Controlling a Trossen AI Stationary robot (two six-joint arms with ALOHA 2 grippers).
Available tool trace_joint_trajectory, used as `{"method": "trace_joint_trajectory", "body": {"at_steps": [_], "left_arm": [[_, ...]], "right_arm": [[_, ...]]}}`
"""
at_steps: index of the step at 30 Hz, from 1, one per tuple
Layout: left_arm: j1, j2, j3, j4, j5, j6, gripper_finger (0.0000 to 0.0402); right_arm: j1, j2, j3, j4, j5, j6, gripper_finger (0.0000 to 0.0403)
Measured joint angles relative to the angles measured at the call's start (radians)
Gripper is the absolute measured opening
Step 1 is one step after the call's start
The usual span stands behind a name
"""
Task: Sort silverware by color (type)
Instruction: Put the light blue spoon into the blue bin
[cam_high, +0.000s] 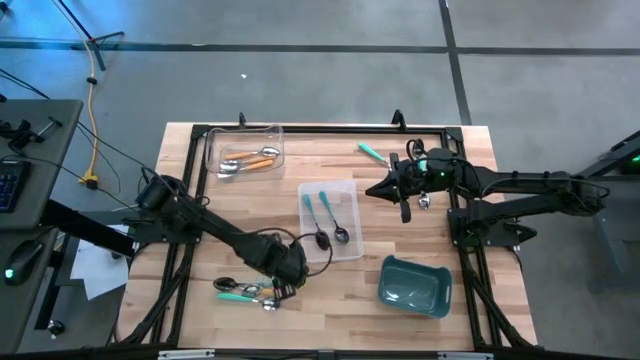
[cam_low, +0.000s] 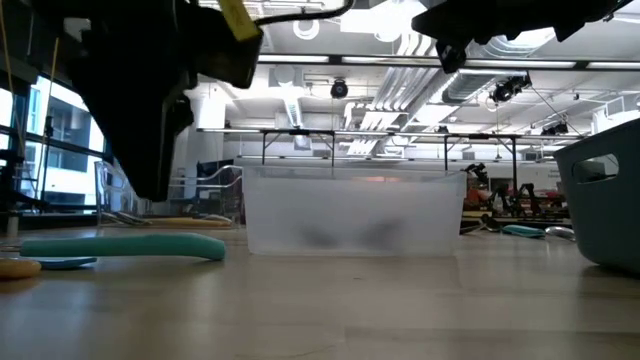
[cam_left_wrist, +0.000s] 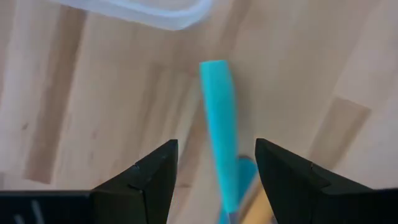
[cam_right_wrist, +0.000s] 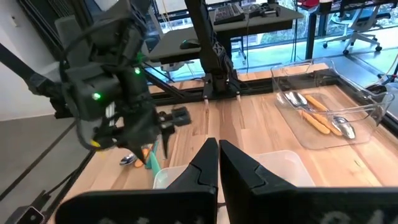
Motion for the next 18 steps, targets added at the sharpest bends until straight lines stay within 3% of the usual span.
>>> {"method": "trace_joint_trajectory", "body": {"at_steps": [8,18], "left_arm": [[0.027,-0.002,-0.057,0.083,0.084,-0.012,0.0204],[-0.010,0.040,-0.061,0.083,0.014,-0.003,0.0204]], "right_arm": [[0.000,0.000,0.000,-0.003,0.001,-0.007,0.0000],[-0.003,0.000,0.000,-0.009,0.001,-0.020,0.0000]]}}
